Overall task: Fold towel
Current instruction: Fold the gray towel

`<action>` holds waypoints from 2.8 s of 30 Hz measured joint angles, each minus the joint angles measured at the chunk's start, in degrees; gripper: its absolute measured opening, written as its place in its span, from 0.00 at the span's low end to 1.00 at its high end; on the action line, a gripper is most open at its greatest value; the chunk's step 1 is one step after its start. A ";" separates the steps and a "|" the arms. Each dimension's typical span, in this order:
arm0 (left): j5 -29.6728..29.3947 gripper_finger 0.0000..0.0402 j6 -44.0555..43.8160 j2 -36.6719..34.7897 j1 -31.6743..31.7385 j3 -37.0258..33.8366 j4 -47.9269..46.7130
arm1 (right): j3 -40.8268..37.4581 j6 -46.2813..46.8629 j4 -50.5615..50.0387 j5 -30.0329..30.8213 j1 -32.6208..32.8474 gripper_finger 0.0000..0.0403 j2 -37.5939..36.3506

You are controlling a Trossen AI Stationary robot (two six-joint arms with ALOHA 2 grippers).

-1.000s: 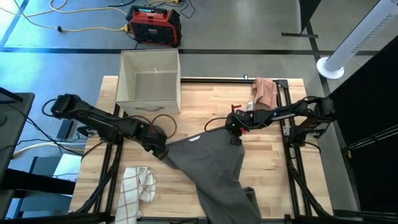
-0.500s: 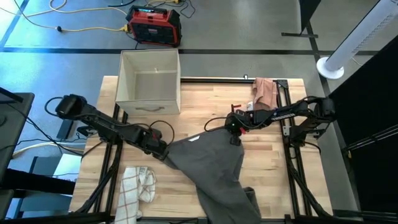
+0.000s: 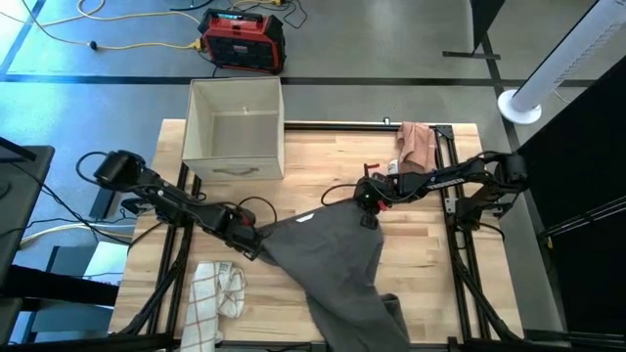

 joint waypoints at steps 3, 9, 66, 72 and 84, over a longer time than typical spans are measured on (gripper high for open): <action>-0.87 0.05 0.29 -2.40 0.00 1.39 -2.70 | 0.00 0.79 0.04 2.26 1.70 0.02 -3.03; -10.41 0.05 9.00 -9.71 0.21 10.06 -8.17 | 0.92 4.03 -0.54 8.04 6.05 0.02 -16.20; 6.36 0.05 71.54 -29.60 5.90 40.59 42.66 | 50.76 -15.67 18.32 -9.07 39.15 0.02 -27.55; -8.85 0.05 74.61 -28.90 6.33 43.15 32.00 | 54.40 -14.91 5.34 19.39 42.03 0.02 -28.04; -29.68 0.05 80.21 -27.29 11.63 40.99 17.31 | 56.33 -0.16 -30.65 67.24 43.10 0.02 -28.49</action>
